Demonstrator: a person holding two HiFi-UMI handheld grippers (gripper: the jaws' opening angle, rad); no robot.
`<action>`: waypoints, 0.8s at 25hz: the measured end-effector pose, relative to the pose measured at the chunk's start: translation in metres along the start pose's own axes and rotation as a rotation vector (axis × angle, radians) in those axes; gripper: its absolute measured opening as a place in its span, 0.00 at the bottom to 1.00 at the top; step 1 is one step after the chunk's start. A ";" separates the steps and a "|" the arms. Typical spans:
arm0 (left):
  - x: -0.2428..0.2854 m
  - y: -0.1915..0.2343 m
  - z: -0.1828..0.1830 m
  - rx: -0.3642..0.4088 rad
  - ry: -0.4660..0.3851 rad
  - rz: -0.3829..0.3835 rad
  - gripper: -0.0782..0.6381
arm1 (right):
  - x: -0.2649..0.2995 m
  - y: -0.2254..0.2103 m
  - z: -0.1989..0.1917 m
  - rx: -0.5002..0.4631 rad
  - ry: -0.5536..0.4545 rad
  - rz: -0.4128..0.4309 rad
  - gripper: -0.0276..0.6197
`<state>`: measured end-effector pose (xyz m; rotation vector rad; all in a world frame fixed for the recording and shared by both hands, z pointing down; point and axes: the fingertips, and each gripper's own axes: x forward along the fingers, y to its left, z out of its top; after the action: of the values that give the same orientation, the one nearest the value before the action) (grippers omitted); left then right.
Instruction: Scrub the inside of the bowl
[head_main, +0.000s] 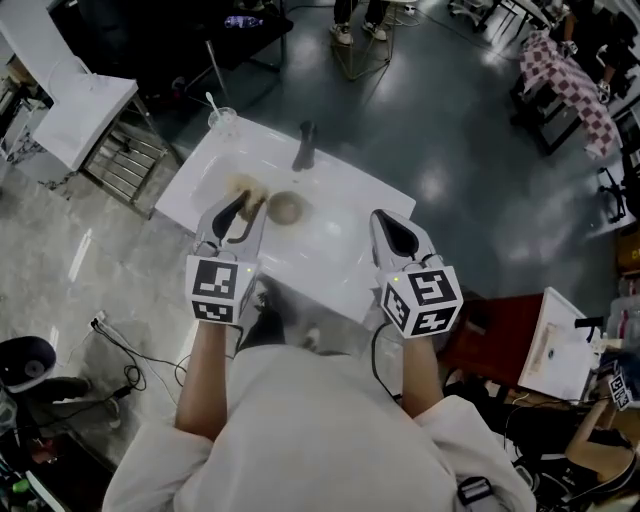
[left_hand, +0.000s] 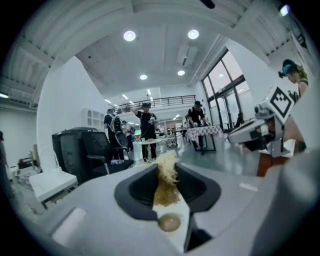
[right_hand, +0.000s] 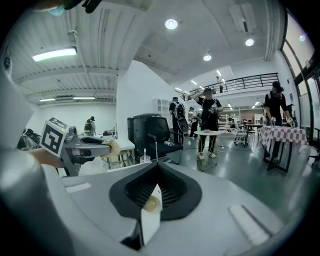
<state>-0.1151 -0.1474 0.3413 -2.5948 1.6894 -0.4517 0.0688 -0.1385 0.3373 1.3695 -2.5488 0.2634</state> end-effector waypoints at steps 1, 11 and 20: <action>-0.005 0.006 0.001 -0.002 -0.006 0.014 0.25 | 0.006 0.005 0.001 -0.011 0.000 0.014 0.05; -0.012 0.061 -0.028 -0.061 0.021 0.083 0.25 | 0.084 0.054 -0.020 -0.120 0.117 0.156 0.09; 0.024 0.107 -0.091 -0.124 0.132 0.076 0.26 | 0.175 0.077 -0.077 -0.142 0.291 0.244 0.19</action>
<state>-0.2243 -0.2006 0.4162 -2.6272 1.9087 -0.5438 -0.0800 -0.2148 0.4584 0.8962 -2.4315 0.2939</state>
